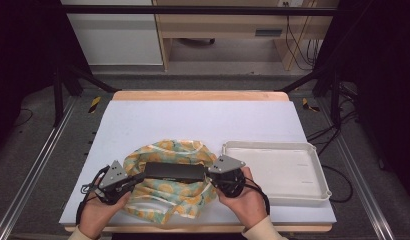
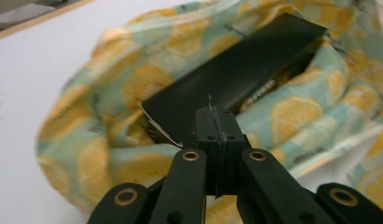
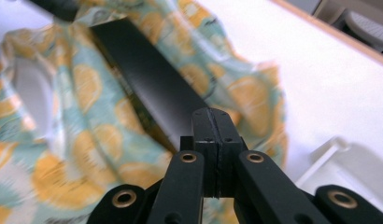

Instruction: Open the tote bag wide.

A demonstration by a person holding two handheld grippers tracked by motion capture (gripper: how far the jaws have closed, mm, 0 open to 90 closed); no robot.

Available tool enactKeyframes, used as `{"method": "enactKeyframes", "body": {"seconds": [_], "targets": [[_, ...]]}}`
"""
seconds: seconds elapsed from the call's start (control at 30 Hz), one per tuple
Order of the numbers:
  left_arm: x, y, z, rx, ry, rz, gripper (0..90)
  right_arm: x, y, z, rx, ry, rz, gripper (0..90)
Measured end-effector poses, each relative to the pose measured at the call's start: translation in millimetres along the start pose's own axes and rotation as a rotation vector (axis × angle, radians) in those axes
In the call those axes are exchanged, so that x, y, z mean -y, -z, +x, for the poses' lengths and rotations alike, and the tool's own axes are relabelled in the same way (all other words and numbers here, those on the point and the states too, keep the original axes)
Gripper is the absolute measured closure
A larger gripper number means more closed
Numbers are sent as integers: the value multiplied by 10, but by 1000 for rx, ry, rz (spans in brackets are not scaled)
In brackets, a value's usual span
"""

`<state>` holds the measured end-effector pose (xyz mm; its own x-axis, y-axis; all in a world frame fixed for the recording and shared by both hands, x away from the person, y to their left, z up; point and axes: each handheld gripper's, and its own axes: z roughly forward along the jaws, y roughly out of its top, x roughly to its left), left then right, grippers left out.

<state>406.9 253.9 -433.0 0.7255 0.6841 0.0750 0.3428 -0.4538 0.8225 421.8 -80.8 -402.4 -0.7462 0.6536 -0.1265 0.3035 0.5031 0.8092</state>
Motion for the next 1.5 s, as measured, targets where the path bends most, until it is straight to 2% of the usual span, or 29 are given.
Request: {"method": "enactKeyframes", "body": {"seconds": [0.1,0.3,0.53,0.73,0.83,1.0,1.2,1.5], "targets": [[47,-46,-38,12,-11,24,900,-96,-30,-100,8,15,5,900],[87,-125,-95,37,-17,53,900,-186,-127,-215,9,25,21,900],[121,-223,-138,49,-34,91,900,-253,-237,-294,14,38,30,900],[149,-275,-143,56,-30,112,900,-239,-380,-340,8,40,65,900],[151,-297,-158,60,-36,123,900,-221,-462,-332,-4,46,89,900],[154,-330,-176,58,-45,143,900,-165,-652,-348,-17,54,160,900],[171,-367,-188,58,-54,174,900,-100,-849,-427,-14,24,248,900],[197,-413,-186,61,-59,216,900,-48,-1003,-473,-23,5,336,900]]}}
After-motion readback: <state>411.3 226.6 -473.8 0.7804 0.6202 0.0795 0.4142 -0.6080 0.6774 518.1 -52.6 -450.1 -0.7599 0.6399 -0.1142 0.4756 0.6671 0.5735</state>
